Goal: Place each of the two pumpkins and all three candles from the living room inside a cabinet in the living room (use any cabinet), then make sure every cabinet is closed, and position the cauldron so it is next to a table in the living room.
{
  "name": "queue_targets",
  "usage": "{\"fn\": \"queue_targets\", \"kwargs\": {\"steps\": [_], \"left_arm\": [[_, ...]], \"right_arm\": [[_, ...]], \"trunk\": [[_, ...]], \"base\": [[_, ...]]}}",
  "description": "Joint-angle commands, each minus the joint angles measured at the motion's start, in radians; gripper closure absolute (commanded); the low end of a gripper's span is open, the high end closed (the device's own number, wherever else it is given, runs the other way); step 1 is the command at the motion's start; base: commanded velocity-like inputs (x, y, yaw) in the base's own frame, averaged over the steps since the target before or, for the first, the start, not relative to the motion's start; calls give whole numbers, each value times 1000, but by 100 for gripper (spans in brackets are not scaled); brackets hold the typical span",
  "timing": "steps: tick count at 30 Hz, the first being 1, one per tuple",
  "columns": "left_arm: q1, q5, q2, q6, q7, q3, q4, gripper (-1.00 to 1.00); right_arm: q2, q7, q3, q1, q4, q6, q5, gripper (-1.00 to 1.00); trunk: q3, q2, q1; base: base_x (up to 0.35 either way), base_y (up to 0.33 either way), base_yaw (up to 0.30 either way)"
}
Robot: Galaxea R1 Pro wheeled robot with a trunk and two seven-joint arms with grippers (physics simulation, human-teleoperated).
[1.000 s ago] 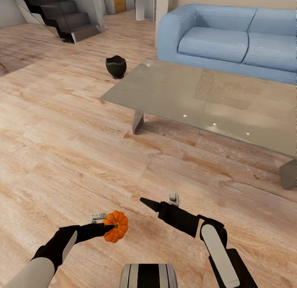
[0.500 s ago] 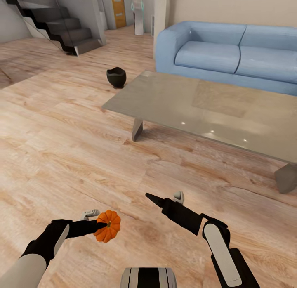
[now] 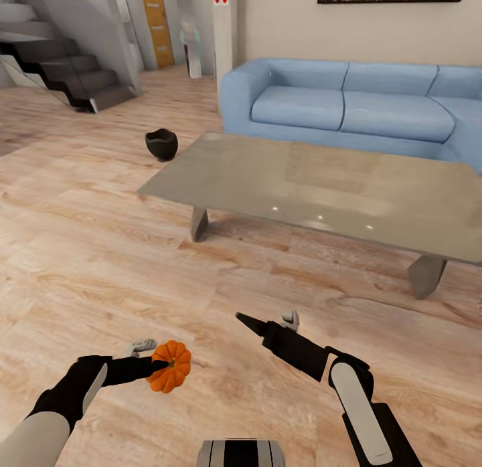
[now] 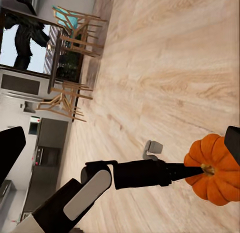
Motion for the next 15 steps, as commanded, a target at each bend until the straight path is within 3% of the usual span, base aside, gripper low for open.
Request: {"fn": "queue_targets", "kwargs": {"steps": [1,10,15], "left_arm": [[0,-1,3,8,-6,4,-1,100],[0,1,11,9,-6,5,-1,100],[0,1,11,9,-6,5,-1,100]], "right_arm": [[1,3,-2,-1,0,4,2,-100],[1,1,-2,-1,0,4,2,-100],[1,1,-1,-1,0,4,0,-100]], "trunk": [[3,0,-1],[38,2,-5],[57,3,-7]], "base": [[-275,0,-45],[-65,0,-14],[-1,0,-189]]}}
